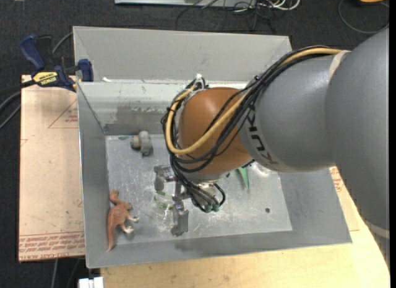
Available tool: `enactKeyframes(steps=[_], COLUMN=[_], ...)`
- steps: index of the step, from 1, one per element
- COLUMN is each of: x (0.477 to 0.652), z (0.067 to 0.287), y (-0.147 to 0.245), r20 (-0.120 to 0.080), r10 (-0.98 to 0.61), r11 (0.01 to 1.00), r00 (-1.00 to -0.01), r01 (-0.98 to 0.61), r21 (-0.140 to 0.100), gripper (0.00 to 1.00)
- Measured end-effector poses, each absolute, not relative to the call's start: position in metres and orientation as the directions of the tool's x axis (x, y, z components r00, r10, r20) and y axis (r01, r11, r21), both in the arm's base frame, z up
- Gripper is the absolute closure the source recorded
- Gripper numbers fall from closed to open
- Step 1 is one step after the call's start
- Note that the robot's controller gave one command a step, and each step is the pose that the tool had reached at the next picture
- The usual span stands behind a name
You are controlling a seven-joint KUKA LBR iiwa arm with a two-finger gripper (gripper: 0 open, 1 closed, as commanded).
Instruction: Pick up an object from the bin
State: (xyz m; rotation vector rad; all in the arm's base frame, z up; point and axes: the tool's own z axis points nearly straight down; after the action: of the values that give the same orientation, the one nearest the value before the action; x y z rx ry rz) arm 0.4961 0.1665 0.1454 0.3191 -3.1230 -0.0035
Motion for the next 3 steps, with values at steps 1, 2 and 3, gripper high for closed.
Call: enactKeyframes(steps=[1, 2, 3], x=[0.53, 0.519, 0.502], z=[0.218, 0.154, 0.133], y=[0.215, 0.193, 0.23], r20=[-0.008, -0.003, -0.006], r10=[-0.211, -0.425, -0.167], r11=[0.977, 0.905, 0.986], r00=[-0.977, -0.905, -0.986], r01=[-0.211, -0.425, -0.167], r21=[0.004, 0.003, 0.005], gripper=[0.0, 0.0, 0.0])
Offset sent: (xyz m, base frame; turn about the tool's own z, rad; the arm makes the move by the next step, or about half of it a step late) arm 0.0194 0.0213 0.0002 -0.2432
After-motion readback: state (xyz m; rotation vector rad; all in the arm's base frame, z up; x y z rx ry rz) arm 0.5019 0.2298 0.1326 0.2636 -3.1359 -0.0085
